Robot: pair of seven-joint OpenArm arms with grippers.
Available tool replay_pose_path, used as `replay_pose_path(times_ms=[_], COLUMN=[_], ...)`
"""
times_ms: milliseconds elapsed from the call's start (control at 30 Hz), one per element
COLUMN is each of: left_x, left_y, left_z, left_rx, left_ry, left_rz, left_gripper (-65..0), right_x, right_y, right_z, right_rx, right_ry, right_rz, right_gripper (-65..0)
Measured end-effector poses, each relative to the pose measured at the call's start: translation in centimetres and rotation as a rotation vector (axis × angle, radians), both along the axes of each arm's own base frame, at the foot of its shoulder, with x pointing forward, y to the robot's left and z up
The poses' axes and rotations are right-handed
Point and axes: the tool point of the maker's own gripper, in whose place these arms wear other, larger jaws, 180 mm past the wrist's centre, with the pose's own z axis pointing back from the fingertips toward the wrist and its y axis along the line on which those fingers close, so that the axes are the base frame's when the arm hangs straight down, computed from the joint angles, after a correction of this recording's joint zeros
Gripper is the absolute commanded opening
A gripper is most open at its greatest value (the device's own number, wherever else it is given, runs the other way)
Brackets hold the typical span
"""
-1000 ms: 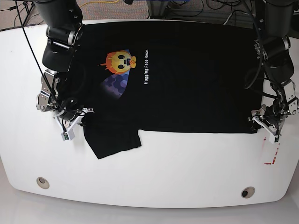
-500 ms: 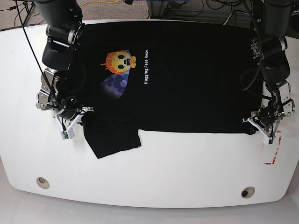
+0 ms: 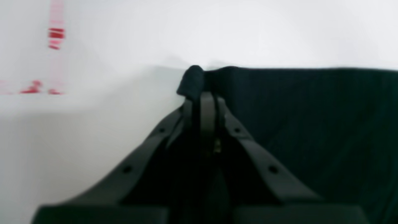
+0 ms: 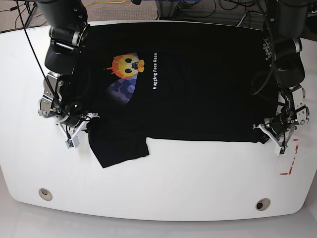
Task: Layout the t-shirt on the table in an organized manner, then fold the t-shirt properly
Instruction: 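Fold the hem with both grippers up and over toward the collar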
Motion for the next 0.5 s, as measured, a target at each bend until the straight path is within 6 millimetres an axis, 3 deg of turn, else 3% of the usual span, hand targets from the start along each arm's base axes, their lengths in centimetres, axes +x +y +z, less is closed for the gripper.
replay_pose_path(times_ms=[167,300,500], left_x=[0.5,1.2,0.4], left_y=[-1.1,-2.3,-1.7], left_z=[2.0,4.7,6.4], left_rx=[0.045,0.086,0.173], left_ry=[-0.011,-0.060,-0.048], left_rz=[-0.057,-0.141,-0.186], left_gripper=[-65.0,-65.0,-65.0], right_x=[-0.1,0.5,0.5], right_y=[-1.1,-1.9,-3.0], right_z=[1.5,3.5,5.3], right_rx=[-0.083,-0.132,-0.198], right_ry=[0.000,-0.035,-0.036], right_rz=[0.019,0.025,0.031], right_gripper=[-65.0,-65.0,-65.0])
